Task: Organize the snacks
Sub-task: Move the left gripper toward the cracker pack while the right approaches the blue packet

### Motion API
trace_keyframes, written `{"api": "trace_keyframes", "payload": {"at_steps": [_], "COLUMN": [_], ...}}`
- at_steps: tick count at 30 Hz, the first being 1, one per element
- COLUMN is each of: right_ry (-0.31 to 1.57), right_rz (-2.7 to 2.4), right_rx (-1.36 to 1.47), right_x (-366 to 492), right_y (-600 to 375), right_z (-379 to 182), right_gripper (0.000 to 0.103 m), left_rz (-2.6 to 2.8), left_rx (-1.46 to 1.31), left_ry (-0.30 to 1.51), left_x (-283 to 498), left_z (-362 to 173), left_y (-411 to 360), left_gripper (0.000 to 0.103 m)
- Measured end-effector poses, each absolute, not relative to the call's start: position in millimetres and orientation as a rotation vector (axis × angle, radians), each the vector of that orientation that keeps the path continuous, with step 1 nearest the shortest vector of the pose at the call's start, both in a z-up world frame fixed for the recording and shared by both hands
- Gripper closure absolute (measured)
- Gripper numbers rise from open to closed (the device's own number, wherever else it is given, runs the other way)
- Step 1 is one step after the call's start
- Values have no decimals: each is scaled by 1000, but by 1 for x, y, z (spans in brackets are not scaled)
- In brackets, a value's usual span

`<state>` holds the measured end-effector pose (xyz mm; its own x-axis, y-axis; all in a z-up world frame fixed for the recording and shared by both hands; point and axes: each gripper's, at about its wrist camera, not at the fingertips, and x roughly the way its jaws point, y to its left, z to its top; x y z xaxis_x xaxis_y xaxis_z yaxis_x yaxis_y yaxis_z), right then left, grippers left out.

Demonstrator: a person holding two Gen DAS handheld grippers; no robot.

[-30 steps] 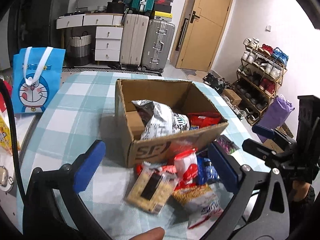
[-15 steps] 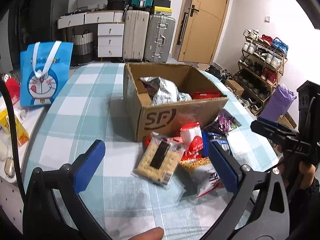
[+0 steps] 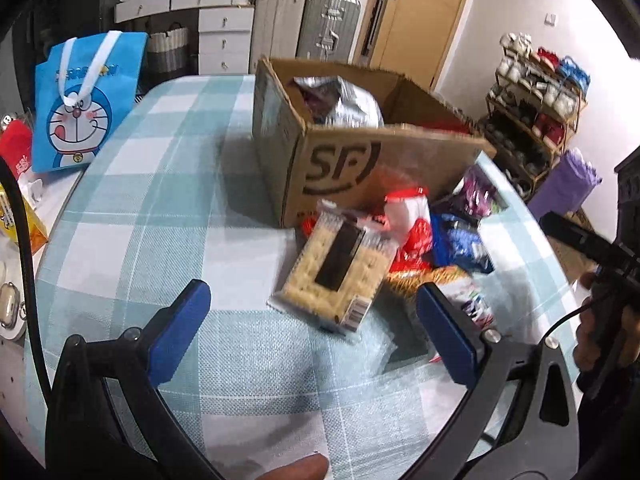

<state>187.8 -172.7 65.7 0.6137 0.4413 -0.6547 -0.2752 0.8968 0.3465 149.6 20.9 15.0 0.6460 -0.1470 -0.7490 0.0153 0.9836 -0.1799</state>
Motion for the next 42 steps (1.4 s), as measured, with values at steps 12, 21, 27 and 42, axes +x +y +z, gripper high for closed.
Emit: {"api": "trace_keyframes", "payload": {"at_steps": [12,21,27,42], "right_ry": [905,974,1012,1003], "right_rz": [425,463,472,503], "right_rx": [270,313,309,301], "right_x": [201,215,224,238], "right_y": [-166,-155,-145,-126], "right_z": [38,16,6,4], "right_gripper": [0,1,7,16], "left_rz": [-102,-106,-110,-131], "left_rx": [-165,-146,-159,-196], "left_ry": [943,995,1010,994], "left_x": [176,194,201,215], "left_z": [-14,-30,-37,-39], "left_y": [12,12,17,23], "left_gripper": [1,1,1,1]}}
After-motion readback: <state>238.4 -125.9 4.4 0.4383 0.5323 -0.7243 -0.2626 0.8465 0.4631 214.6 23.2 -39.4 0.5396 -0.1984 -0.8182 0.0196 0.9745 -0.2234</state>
